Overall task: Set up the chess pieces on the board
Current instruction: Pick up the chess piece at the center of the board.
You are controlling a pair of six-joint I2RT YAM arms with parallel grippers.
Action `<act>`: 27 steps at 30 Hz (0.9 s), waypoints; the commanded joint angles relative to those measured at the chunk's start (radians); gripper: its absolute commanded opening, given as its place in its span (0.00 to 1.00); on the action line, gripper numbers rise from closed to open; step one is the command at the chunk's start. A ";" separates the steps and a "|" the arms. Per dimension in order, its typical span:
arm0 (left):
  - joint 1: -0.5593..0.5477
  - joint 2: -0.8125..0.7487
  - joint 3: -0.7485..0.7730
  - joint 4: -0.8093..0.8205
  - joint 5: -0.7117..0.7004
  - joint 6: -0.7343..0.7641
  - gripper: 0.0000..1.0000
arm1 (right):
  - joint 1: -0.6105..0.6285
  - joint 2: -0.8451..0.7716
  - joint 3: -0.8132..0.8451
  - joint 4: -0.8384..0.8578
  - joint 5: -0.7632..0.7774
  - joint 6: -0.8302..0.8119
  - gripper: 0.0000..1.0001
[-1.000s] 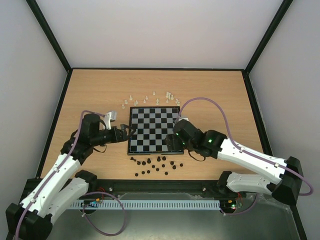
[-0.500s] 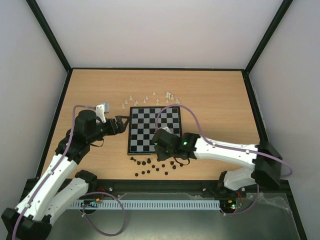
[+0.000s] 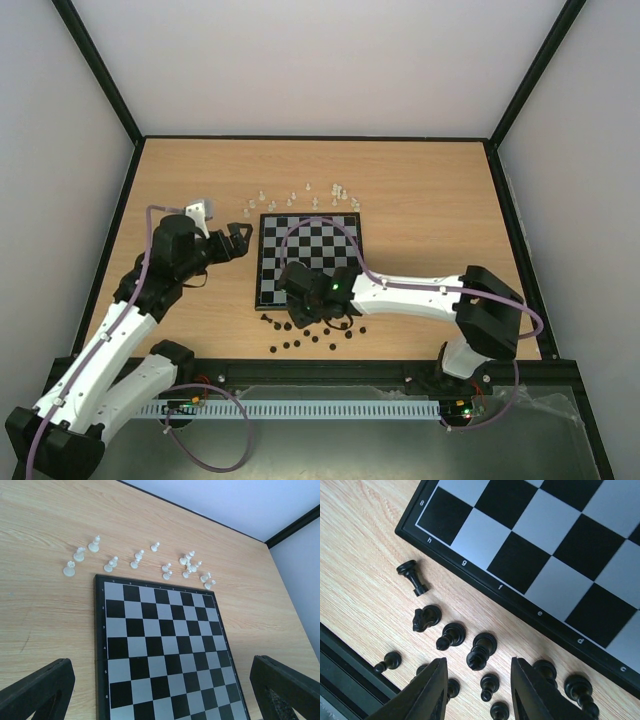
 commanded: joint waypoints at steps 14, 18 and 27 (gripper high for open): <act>0.006 -0.007 -0.044 0.033 -0.023 -0.014 0.99 | 0.054 0.116 0.069 -0.089 0.060 -0.004 0.34; 0.006 -0.009 -0.050 0.033 -0.024 -0.015 0.99 | 0.054 0.133 0.073 -0.106 0.086 0.006 0.31; 0.006 -0.016 -0.062 0.035 -0.021 -0.014 0.99 | 0.054 0.153 0.071 -0.098 0.088 0.009 0.25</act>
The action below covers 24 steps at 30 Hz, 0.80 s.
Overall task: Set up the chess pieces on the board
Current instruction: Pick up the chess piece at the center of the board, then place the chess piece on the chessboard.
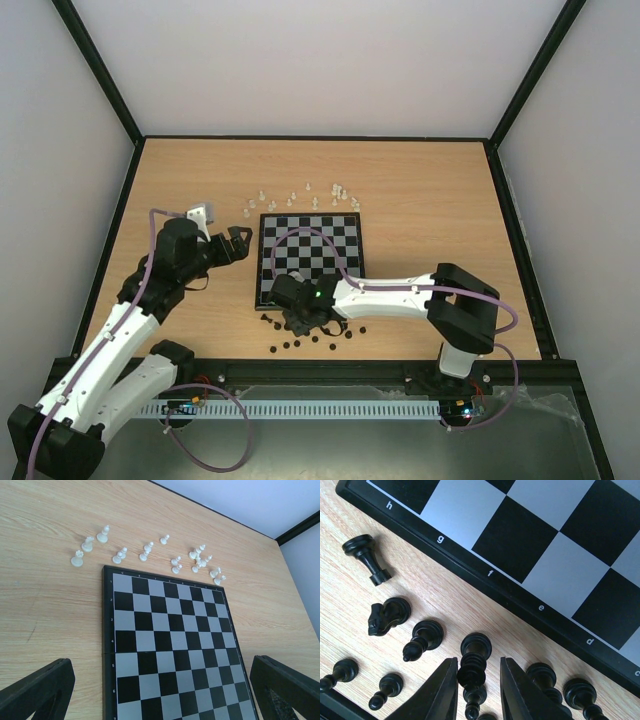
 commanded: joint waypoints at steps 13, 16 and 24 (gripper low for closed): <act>0.004 -0.008 -0.023 0.025 -0.001 0.000 0.99 | 0.009 -0.027 0.033 -0.065 0.075 0.013 0.10; 0.004 -0.007 -0.024 0.024 -0.001 -0.001 0.99 | 0.005 -0.054 0.051 -0.086 0.104 0.012 0.10; 0.004 -0.009 -0.024 0.024 -0.001 -0.001 0.99 | -0.067 -0.103 0.052 -0.102 0.116 -0.014 0.11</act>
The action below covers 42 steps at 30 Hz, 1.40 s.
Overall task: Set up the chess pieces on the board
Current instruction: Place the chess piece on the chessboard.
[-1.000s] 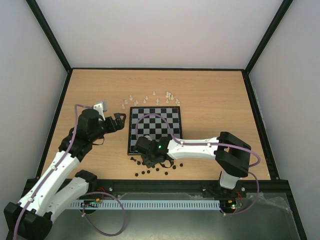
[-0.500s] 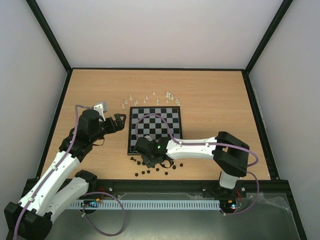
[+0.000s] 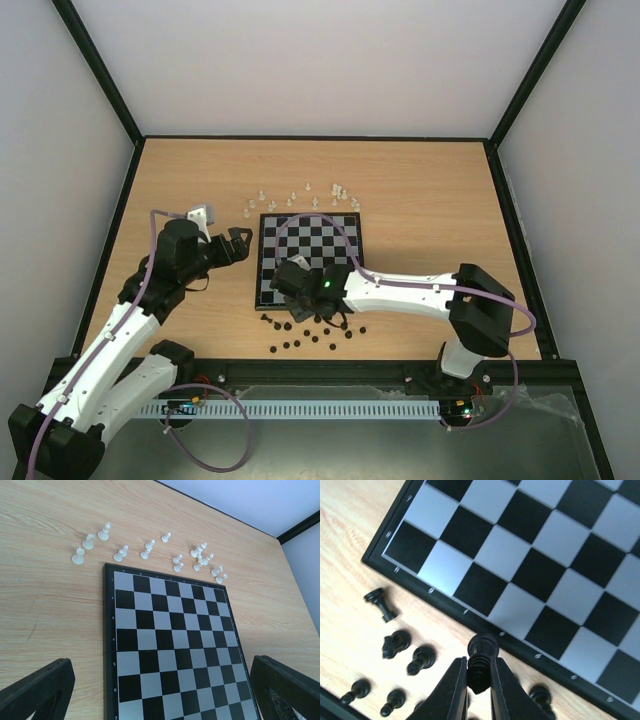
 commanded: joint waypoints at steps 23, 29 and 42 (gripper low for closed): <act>0.004 0.005 -0.030 0.039 -0.001 -0.004 0.99 | -0.138 0.077 0.025 -0.012 -0.084 -0.100 0.11; 0.005 0.007 -0.031 0.042 -0.001 -0.004 0.99 | -0.139 0.101 0.045 -0.011 -0.092 -0.112 0.11; 0.007 0.006 -0.034 0.042 -0.001 -0.005 0.99 | -0.139 0.105 0.043 -0.024 -0.114 -0.105 0.15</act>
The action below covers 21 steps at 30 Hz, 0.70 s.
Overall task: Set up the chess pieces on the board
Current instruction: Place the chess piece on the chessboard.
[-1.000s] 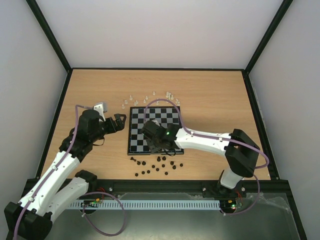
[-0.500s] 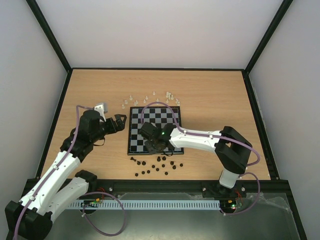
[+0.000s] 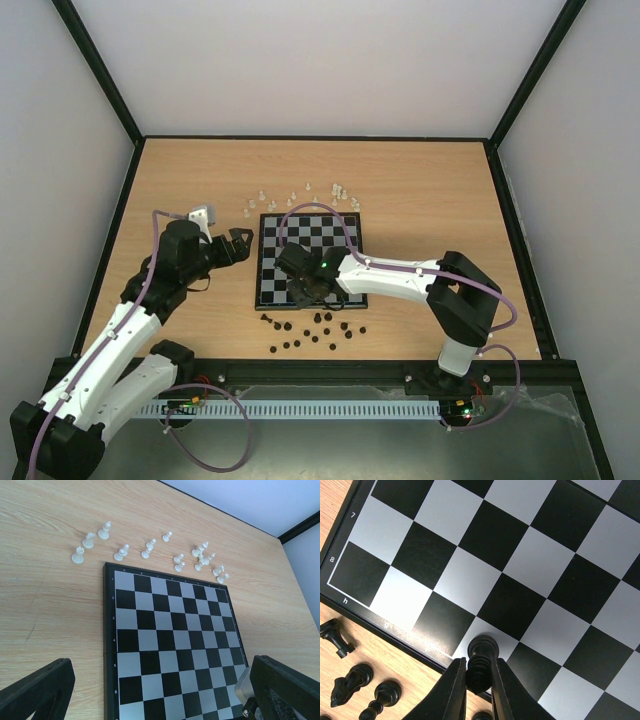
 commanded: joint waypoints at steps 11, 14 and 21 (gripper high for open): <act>0.006 -0.003 -0.012 0.012 0.003 -0.006 0.99 | -0.001 -0.032 0.013 -0.059 -0.006 0.001 0.30; 0.006 -0.005 -0.007 0.006 0.004 -0.003 0.99 | -0.002 -0.057 0.016 -0.076 0.012 0.004 0.34; 0.006 -0.014 0.000 0.006 0.039 0.011 0.99 | -0.002 -0.186 -0.056 -0.097 0.009 0.038 0.41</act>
